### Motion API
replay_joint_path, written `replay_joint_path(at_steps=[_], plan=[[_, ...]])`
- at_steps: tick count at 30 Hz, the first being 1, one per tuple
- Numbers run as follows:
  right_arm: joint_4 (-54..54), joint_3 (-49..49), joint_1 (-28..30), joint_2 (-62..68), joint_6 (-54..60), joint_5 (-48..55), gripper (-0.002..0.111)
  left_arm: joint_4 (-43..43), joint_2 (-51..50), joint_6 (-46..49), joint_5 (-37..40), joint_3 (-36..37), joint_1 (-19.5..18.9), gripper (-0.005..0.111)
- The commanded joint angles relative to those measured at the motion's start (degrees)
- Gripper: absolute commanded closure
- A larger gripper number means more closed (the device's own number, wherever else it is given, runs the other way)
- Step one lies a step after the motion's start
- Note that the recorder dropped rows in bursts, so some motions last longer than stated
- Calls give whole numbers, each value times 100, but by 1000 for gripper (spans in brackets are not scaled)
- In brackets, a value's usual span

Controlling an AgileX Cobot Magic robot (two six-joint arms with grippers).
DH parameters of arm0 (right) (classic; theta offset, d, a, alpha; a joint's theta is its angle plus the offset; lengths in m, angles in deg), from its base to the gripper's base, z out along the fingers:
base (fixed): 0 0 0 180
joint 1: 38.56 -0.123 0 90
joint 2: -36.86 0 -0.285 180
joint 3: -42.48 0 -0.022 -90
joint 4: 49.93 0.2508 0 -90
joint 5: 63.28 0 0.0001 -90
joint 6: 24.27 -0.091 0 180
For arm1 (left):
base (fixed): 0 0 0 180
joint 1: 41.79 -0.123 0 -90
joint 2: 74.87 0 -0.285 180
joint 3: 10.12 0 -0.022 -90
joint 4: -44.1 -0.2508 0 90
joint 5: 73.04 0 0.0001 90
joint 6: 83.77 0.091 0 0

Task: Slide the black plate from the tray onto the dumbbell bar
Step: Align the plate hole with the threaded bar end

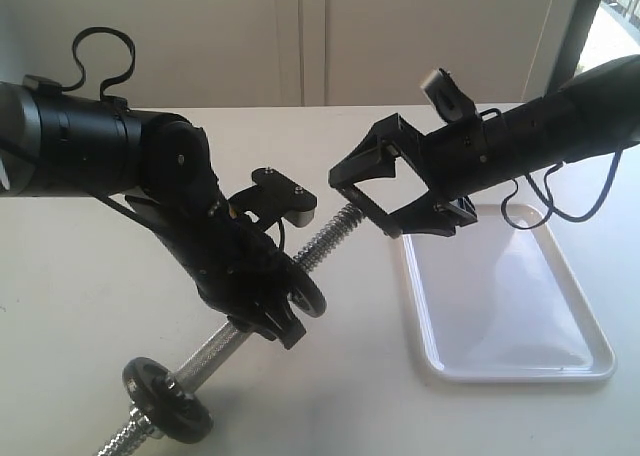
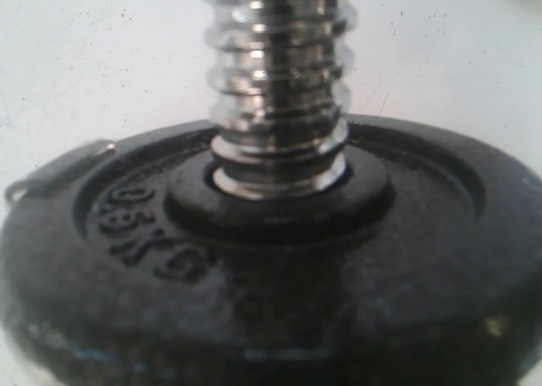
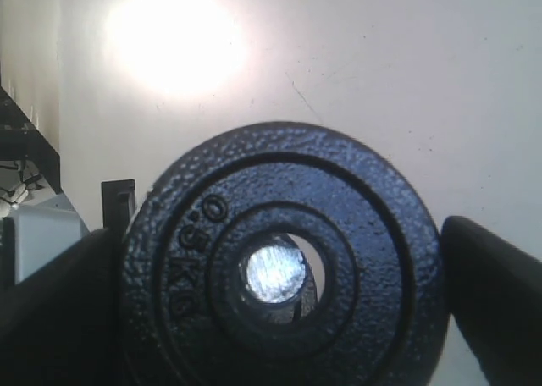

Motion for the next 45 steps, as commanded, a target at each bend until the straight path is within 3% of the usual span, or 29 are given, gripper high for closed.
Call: replay_joint_path(at_steps=[1,23,45], plan=[[175,-36,6,-43,-129,172,108,293,276,-27,-114,-113,42,107],[325,-100,-586,65,-166,230,108,293,276,-133,-181,-113,42,107],[525,-100,-615,65,-422,151,108,293,276,-411,-295,-113,42,107]])
